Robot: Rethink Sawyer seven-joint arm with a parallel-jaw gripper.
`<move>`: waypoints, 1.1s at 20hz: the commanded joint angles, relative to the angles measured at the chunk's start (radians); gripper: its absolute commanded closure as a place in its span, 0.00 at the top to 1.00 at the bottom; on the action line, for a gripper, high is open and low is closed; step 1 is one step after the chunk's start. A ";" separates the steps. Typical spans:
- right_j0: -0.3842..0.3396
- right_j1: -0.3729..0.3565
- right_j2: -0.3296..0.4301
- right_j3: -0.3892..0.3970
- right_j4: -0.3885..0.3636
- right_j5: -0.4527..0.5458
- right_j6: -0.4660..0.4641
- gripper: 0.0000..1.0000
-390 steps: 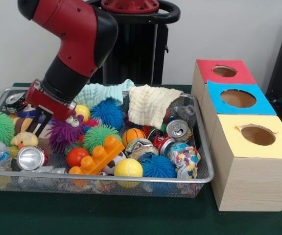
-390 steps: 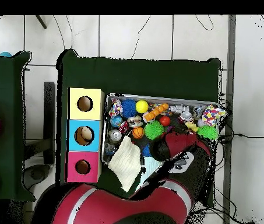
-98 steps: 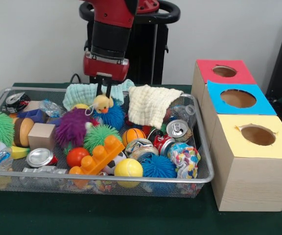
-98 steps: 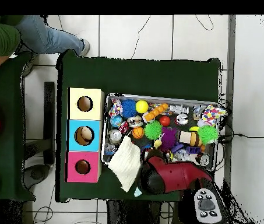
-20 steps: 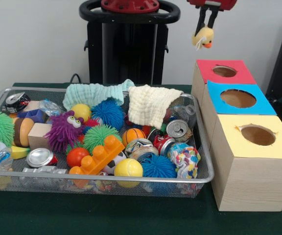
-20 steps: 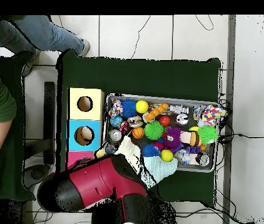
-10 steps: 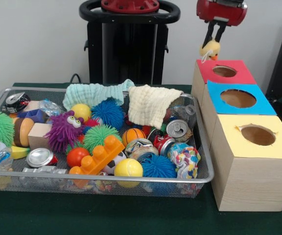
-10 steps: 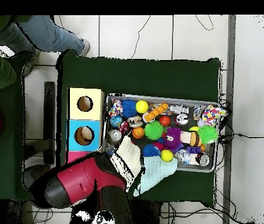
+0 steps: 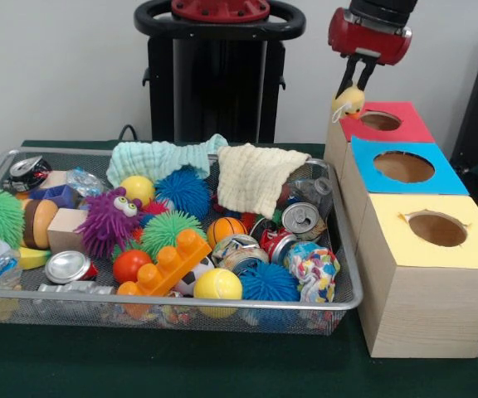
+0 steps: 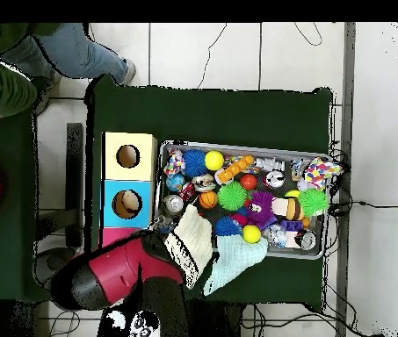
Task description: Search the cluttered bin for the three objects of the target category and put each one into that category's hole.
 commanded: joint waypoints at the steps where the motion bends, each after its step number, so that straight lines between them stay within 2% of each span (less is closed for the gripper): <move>1: 0.017 0.071 -0.098 -0.073 -0.014 -0.077 0.254 0.00; 4: 0.030 0.071 -0.117 -0.076 0.009 -0.086 0.249 0.00; 9: -0.014 0.040 -0.090 -0.034 0.108 -0.169 0.228 0.00; 14: -0.022 0.016 -0.092 -0.026 0.141 -0.166 0.189 0.00; 22: -0.070 -0.025 -0.068 0.032 0.199 -0.199 0.143 0.00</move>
